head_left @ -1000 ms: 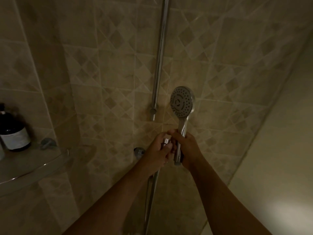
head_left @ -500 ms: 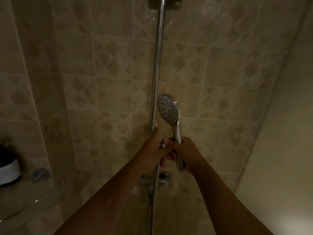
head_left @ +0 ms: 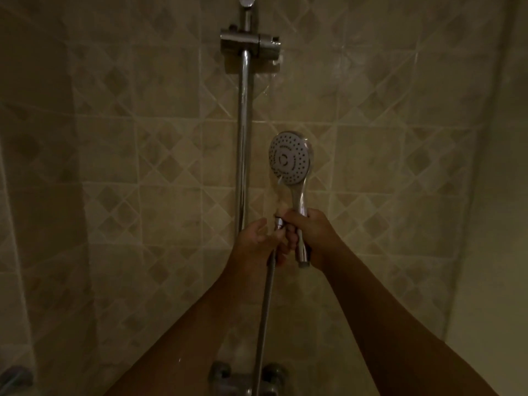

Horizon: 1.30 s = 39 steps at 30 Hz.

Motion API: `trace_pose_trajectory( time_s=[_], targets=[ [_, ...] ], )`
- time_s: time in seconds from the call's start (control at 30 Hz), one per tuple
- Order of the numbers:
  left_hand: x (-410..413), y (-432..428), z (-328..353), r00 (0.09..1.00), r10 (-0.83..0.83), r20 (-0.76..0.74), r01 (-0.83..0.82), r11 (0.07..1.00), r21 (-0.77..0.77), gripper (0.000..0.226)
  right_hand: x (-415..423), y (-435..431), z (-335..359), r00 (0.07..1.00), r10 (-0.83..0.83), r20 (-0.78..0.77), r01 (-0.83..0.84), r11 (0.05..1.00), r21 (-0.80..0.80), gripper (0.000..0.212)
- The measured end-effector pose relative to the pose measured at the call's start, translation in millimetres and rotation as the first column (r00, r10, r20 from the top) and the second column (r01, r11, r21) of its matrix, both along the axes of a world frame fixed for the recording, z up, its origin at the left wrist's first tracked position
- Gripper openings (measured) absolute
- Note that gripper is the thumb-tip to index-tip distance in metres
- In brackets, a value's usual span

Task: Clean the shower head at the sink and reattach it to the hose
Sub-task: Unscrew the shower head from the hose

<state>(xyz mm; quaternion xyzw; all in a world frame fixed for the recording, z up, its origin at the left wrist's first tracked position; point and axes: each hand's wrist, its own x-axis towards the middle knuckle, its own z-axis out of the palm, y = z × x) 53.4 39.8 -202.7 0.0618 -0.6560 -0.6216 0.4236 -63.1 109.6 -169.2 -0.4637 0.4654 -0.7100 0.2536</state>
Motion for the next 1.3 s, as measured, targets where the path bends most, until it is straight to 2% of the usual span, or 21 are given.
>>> trace_pose_trajectory(
  time_s=[0.07, 0.17, 0.4, 0.53, 0.67, 0.87, 1.07, 1.13, 1.3],
  targets=[
    [-10.8, 3.3, 17.3, 0.999, -0.019, -0.038, 0.021, 0.999, 0.040, 0.029, -13.5, -6.6, 21.9, 1.000, 0.000, 0.014, 0.000, 1.000, -0.019, 0.036],
    [-28.6, 0.7, 39.3, 0.995, 0.092, -0.043, -0.090, 0.995, 0.038, 0.029, -31.1, -13.6, 53.0, 1.000, 0.011, -0.026, -0.012, 0.999, -0.040, 0.027],
    [-53.0, -11.5, 82.2, 0.992, 0.124, 0.027, -0.120, 0.986, -0.118, 0.023, -55.6, -24.4, 122.4, 0.998, 0.003, -0.058, -0.010, 0.991, -0.133, 0.017],
    [-58.4, -22.1, 99.7, 0.993, 0.112, 0.048, -0.107, 0.988, -0.109, 0.025, -59.6, -25.5, 162.9, 0.996, -0.015, -0.093, -0.002, 0.984, -0.177, 0.017],
    [-68.8, -33.2, 129.2, 0.984, 0.172, 0.055, -0.161, 0.974, -0.159, 0.026, -61.0, -27.0, 200.9, 0.985, -0.096, -0.140, 0.062, 0.971, -0.231, 0.022],
    [-78.1, -50.9, 184.4, 0.907, 0.421, 0.009, -0.383, 0.833, -0.400, 0.036, -58.0, -32.3, 257.4, 0.967, -0.169, -0.189, 0.111, 0.953, -0.283, 0.018],
    [-78.2, -59.4, 228.9, 0.725, 0.689, -0.022, -0.534, 0.540, -0.650, 0.050, -54.2, -35.8, 302.9, 0.952, -0.204, -0.230, 0.122, 0.937, -0.327, 0.016],
    [-79.9, -62.2, 241.4, 0.709, 0.705, -0.003, -0.526, 0.526, -0.669, 0.049, -51.7, -37.8, 312.7, 0.930, -0.234, -0.283, 0.134, 0.934, -0.332, 0.014],
    [-88.0, -63.4, 267.1, 0.739, 0.673, -0.002, -0.540, 0.591, -0.599, 0.048, -51.0, -47.9, 330.1, 0.932, -0.229, -0.282, 0.113, 0.920, -0.376, 0.014]
  ],
)
